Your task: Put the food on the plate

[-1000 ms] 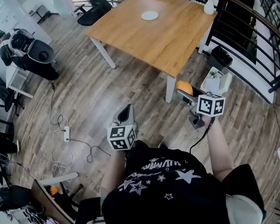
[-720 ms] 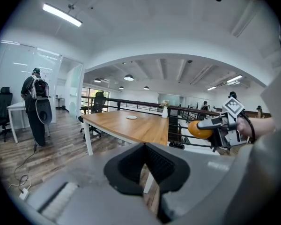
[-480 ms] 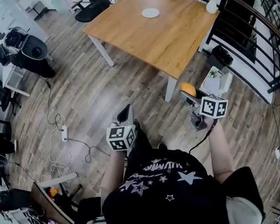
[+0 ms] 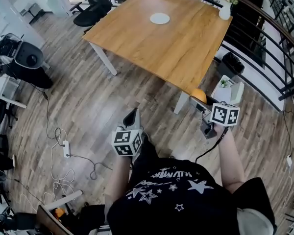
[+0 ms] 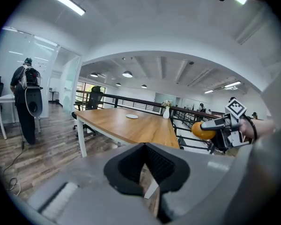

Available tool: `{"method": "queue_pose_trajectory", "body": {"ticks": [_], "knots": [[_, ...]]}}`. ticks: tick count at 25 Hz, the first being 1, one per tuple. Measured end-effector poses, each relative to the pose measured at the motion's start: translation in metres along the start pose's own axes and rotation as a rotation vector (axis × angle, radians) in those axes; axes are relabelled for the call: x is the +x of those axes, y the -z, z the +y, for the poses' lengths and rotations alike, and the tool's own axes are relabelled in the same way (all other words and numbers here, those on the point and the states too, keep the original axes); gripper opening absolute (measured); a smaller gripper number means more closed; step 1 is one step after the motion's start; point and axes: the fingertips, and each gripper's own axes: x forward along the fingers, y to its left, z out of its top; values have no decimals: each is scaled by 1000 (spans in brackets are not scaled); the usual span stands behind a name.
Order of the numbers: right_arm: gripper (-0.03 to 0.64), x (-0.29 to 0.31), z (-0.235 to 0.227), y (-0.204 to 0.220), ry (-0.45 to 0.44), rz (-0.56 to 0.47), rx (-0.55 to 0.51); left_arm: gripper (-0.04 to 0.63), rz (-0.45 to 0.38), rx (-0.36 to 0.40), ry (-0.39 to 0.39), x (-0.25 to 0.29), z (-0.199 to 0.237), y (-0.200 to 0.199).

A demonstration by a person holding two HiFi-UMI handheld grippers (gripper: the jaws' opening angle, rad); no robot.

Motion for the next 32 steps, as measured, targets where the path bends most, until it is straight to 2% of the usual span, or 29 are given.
{"method": "queue_pose_trajectory", "body": {"ticks": [13, 19, 27, 32], "knots": [[356, 84, -1, -43, 55, -6, 47, 2, 43, -10, 69, 75, 66, -36], [356, 105, 9, -52, 82, -11, 55, 2, 60, -15, 109, 89, 92, -42], [356, 138, 39, -83, 109, -67, 41, 2, 28, 22, 164, 105, 139, -80], [356, 154, 52, -88, 131, -86, 33, 2, 41, 40, 215, 105, 154, -84]]}}
